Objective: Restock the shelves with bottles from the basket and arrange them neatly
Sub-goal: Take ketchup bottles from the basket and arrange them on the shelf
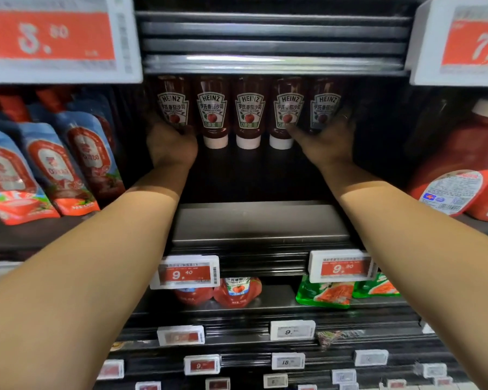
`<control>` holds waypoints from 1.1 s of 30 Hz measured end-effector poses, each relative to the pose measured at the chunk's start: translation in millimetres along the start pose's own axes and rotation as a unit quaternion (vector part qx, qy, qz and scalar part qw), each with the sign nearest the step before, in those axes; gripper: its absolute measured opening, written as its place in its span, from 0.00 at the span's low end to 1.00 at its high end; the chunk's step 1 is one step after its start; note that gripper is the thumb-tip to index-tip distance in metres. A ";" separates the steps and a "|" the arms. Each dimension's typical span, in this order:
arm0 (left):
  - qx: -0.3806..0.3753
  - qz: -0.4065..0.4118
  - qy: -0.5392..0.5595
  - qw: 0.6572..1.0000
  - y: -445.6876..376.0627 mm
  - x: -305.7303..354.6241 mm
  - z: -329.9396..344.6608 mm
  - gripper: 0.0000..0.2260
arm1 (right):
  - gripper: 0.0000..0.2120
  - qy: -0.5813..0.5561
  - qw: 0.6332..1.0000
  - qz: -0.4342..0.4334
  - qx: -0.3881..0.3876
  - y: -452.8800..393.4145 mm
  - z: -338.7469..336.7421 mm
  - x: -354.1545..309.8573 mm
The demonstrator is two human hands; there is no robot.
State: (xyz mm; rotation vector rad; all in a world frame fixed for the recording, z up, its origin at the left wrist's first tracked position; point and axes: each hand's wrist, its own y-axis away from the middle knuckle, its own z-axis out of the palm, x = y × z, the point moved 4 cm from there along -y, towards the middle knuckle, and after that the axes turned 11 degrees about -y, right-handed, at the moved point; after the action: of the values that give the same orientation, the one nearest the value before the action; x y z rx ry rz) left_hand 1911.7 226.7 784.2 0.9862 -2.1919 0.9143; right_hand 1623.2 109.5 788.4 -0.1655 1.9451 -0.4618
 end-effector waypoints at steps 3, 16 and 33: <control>0.005 -0.008 0.002 1.000 8.8 2.7 -7.1 0.34 | 0.50 0.011 1.000 -0.019 0.019 10.0 -12.9 -6.7; -0.201 0.209 0.002 0.957 59.6 32.9 -7.7 0.08 | 0.14 0.049 0.997 -0.050 0.031 111.3 -91.0 -25.8; -0.177 0.317 0.173 0.915 256.1 -32.5 -127.1 0.13 | 0.08 0.016 0.999 -0.007 -0.044 291.2 -230.1 100.3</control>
State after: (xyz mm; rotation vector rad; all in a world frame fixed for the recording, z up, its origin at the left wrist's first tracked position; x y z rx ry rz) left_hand 1753.4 464.3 748.6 -0.0810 -2.2670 0.8274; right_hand 1401.1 399.4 668.4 -0.2294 1.9982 -0.3908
